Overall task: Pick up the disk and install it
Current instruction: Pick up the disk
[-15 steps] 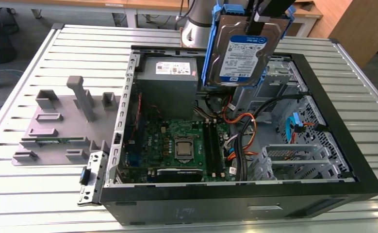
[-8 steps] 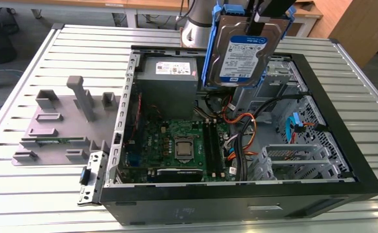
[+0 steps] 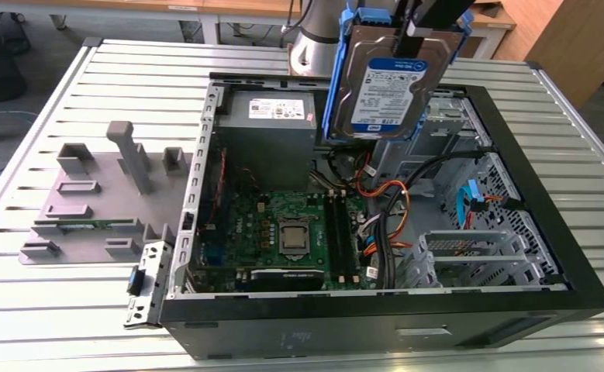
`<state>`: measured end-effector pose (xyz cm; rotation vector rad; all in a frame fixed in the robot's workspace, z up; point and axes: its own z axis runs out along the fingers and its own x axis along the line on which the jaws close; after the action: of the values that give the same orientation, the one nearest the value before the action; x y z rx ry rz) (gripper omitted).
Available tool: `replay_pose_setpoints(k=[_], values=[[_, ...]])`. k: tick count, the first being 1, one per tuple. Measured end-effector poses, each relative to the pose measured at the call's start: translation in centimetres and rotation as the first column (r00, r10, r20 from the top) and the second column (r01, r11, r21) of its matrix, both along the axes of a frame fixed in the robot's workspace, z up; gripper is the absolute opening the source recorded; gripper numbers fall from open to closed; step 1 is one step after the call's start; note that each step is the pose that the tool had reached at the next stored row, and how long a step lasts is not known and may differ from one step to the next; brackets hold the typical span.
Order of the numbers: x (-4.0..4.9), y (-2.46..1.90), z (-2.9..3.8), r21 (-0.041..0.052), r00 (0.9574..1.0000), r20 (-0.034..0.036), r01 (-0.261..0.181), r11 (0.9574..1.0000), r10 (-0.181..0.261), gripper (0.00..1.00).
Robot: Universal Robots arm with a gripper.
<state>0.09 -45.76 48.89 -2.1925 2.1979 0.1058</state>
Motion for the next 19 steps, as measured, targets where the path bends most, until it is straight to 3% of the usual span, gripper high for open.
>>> replay_pose_setpoints(k=[10, 19], values=[[0.00, -0.45, -0.01, 0.0001, 1.0000, 0.0000, 0.000, 1.0000, 0.000, 0.35], [0.00, -0.57, -0.01, 0.0001, 1.0000, 0.0000, 0.000, 1.0000, 0.000, 0.35]])
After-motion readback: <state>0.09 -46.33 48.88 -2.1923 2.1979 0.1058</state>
